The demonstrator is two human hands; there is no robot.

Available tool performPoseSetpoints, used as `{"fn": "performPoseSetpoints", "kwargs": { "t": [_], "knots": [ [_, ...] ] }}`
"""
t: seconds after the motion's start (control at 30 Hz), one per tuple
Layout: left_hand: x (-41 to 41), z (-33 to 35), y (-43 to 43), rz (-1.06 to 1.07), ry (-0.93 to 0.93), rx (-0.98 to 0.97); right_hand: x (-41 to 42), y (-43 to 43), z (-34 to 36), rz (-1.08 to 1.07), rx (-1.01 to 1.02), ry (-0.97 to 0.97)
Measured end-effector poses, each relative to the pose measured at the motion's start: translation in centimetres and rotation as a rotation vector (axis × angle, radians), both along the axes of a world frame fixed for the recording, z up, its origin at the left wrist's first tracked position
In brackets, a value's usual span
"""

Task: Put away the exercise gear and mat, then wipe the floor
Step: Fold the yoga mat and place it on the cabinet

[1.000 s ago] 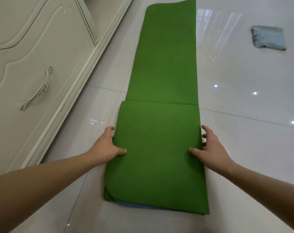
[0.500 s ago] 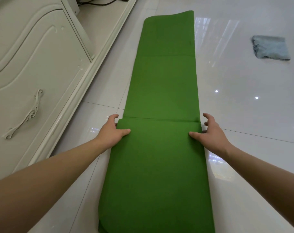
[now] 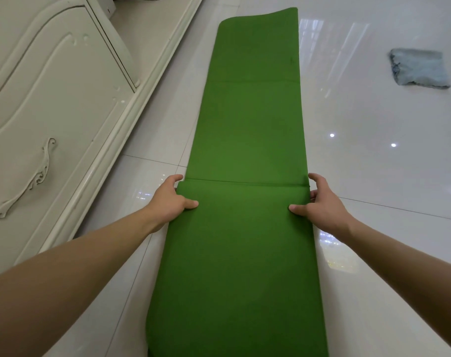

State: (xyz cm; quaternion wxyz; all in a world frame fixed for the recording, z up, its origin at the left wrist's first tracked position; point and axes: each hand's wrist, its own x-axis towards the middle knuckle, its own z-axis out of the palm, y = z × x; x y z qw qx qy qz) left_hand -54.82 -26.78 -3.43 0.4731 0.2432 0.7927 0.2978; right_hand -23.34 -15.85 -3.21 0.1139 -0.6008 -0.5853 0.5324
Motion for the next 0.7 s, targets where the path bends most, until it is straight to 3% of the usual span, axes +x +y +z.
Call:
{"fn": "performPoseSetpoints", "kwargs": {
  "t": [0.7],
  "knots": [
    [-1.4,7.2,-1.5,-0.168,0.024,0.174,1.3,-0.6,5.7,0.142,0.199,0.004]
  ]
}}
